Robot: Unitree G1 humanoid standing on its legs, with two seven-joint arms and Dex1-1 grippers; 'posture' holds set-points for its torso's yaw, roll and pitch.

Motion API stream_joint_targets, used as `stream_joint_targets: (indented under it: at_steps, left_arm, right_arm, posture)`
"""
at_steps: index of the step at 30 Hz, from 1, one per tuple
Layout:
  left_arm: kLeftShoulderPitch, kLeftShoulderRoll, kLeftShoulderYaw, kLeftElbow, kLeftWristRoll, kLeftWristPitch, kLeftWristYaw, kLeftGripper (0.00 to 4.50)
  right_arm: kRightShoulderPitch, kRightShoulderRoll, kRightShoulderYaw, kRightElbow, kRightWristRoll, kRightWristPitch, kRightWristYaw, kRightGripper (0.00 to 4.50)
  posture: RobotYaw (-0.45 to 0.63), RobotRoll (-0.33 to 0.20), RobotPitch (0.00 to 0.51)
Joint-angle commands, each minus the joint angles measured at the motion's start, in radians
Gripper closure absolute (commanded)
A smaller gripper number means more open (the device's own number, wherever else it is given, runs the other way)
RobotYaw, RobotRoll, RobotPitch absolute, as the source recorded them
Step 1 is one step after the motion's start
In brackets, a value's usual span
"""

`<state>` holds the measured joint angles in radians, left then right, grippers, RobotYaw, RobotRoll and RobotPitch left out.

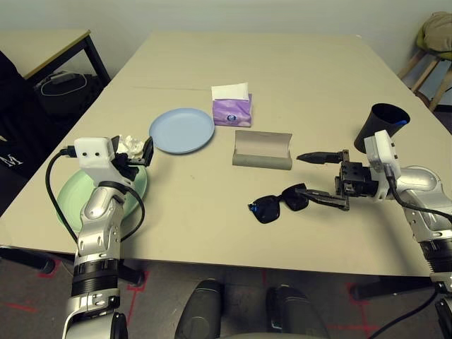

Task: Organize and tidy the items on the table.

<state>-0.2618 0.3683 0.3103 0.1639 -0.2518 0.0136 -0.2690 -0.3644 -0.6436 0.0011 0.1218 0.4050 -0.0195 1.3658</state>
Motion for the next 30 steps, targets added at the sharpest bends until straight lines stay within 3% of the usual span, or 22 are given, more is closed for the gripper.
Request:
stream_joint_targets:
  at_steps: [1,8,16,21,26,30]
  left_arm:
    - [0.02,0.02,-0.012,-0.034,0.02,0.034,0.002,0.0]
    - [0.028,0.096,0.018,-0.113,0.009,0.201,0.012,0.0]
    - [-0.039,0.159,0.118,-0.184,-0.09,0.58,0.082,0.0]
    - [-0.082,0.256,0.163,-0.18,-0.119,0.827,0.097,0.0]
    - [-0.093,0.382,0.186,-0.095,-0.106,0.912,0.05,0.0]
    - [-0.1,0.438,0.169,-0.019,-0.091,0.926,0.017,0.0]
  right_arm:
    - [-0.004,-0.003,0.018,-0.007,-0.011,-0.028,0.016,0.04]
    - [-0.017,0.014,0.027,0.003,-0.01,-0.029,0.001,0.04]
    - [-0.015,0.029,0.025,0.009,-0.008,-0.022,-0.017,0.04]
    - [-0.01,0.035,0.025,0.003,-0.007,-0.018,-0.028,0.04]
    - [-0.005,0.042,0.032,-0.001,-0.009,-0.018,-0.033,0.04]
    - [-0.005,0.046,0.034,-0.001,-0.01,-0.016,-0.036,0.04]
  posture:
    - [0.18,0.0,0.08]
    - [0.2,0.0,0.082]
    - [0.21,0.0,0.082]
    - [0.21,0.0,0.083]
    - [0.21,0.0,0.083]
    - [0.22,0.0,0.086]
